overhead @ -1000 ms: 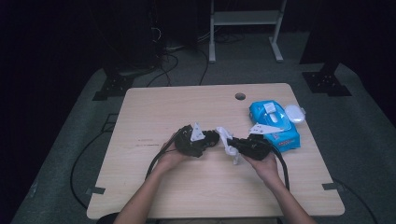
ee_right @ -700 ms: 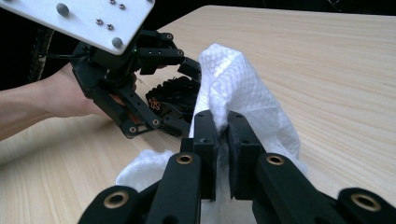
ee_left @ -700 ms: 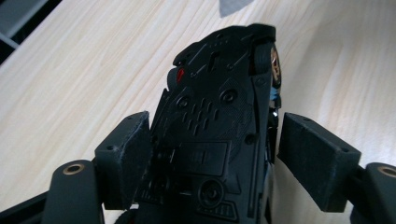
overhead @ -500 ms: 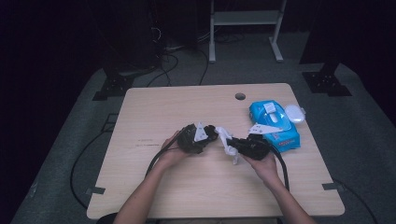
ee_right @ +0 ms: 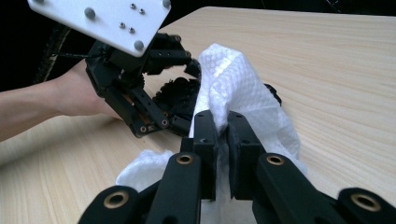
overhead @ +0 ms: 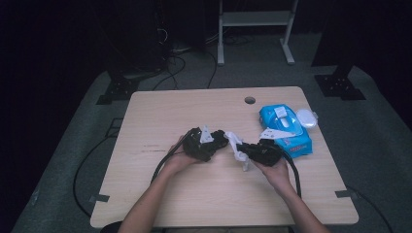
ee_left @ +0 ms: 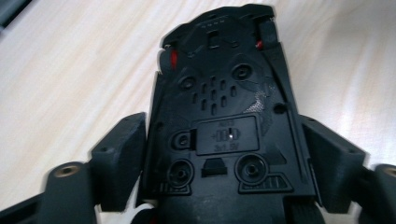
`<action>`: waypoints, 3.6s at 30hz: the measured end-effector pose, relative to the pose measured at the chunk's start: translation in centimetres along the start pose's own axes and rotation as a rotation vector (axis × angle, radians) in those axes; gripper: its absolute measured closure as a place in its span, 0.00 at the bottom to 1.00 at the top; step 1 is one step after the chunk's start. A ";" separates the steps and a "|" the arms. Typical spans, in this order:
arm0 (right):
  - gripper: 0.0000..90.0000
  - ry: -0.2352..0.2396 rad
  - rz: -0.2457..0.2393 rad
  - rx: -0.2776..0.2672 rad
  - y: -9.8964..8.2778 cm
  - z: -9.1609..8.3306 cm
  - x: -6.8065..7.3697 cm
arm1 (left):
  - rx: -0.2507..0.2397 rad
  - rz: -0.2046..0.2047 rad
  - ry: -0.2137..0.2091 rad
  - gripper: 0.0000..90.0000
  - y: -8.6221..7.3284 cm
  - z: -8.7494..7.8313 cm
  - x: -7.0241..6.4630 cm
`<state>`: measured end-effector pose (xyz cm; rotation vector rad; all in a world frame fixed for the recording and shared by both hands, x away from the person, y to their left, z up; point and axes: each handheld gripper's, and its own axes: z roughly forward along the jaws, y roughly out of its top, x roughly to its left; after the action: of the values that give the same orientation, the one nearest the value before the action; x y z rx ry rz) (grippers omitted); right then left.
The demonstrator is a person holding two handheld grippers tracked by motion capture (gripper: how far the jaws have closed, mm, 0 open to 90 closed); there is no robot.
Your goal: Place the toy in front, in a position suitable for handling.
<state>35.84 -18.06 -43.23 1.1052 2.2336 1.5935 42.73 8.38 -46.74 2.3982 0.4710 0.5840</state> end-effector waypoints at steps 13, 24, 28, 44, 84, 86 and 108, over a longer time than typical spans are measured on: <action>0.92 0.012 -0.020 0.035 -0.2 -0.1 0.3 | -0.008 -0.040 -0.202 0.27 0.0 -1.1 -1.2; 0.92 -0.074 -0.069 0.128 -1.6 -1.2 -0.8 | -0.015 -0.055 -0.296 0.27 0.1 -1.6 -2.1; 0.91 -0.113 -0.051 0.193 -2.5 -2.0 -2.2 | -0.020 -0.046 -0.309 0.27 0.1 -1.8 -2.4; 0.62 -0.156 -0.054 0.156 -3.1 -4.7 -3.4 | -0.031 0.021 -0.329 0.27 0.6 -1.8 -3.7; 0.78 -0.149 -0.050 0.215 -3.8 -4.6 -3.7 | -0.027 0.189 -0.182 0.21 1.0 -2.5 -5.5; 0.83 -0.160 -0.057 0.225 -4.0 -5.3 -3.8 | -0.024 0.195 -0.180 0.22 0.9 -2.4 -5.7; 0.65 -0.180 -0.019 0.138 -6.0 -12.6 -3.4 | -0.050 0.254 -0.109 0.27 1.0 -2.3 -6.6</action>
<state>28.70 -30.47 -44.23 1.2059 2.2540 1.2921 36.20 5.72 -46.37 2.4442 0.1037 0.5630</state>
